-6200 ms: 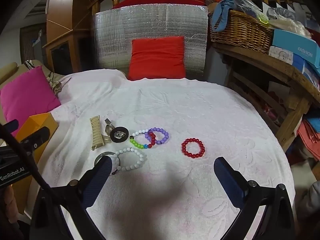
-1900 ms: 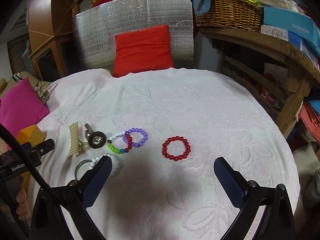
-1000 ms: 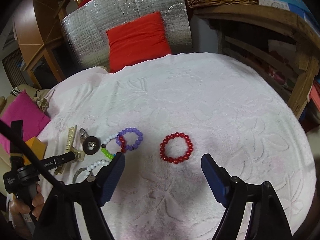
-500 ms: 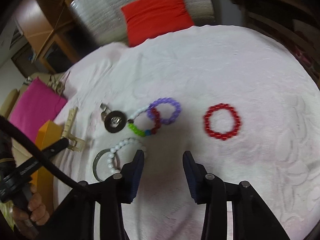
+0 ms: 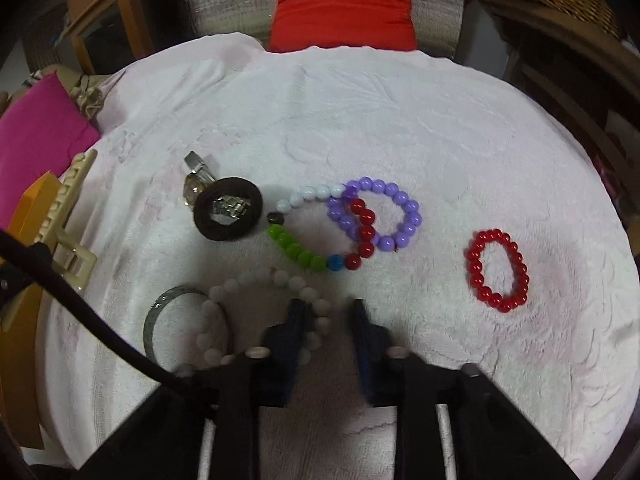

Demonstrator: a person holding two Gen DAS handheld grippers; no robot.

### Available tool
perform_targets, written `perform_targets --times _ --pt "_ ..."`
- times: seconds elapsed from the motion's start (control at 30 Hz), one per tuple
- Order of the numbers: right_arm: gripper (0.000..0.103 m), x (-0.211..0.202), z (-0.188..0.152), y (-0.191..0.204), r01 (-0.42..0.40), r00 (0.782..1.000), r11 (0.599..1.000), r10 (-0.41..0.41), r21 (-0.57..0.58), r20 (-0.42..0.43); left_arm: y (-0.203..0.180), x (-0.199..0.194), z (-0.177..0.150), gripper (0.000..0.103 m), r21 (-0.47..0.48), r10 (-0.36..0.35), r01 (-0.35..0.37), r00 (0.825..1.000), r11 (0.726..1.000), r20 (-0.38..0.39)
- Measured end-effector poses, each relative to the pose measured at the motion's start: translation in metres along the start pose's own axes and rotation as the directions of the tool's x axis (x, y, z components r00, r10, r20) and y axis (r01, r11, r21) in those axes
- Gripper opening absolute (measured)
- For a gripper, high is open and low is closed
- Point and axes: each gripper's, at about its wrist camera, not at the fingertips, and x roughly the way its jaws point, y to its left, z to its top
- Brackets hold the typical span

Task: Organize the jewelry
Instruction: 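Grasp the white bead bracelet with the right tool while the left tool lifts the clip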

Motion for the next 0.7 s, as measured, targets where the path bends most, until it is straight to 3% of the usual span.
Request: perform_targets --times 0.13,0.7 --pt "0.01 -0.001 -0.002 0.003 0.011 1.0 1.0 -0.01 -0.014 0.017 0.002 -0.004 0.0 0.026 0.0 0.006 -0.006 1.0 1.0 0.006" --pt "0.01 -0.064 -0.008 -0.023 -0.116 0.979 0.992 0.107 0.04 0.173 -0.007 -0.019 -0.006 0.026 0.047 0.086 -0.089 0.995 0.995 0.058"
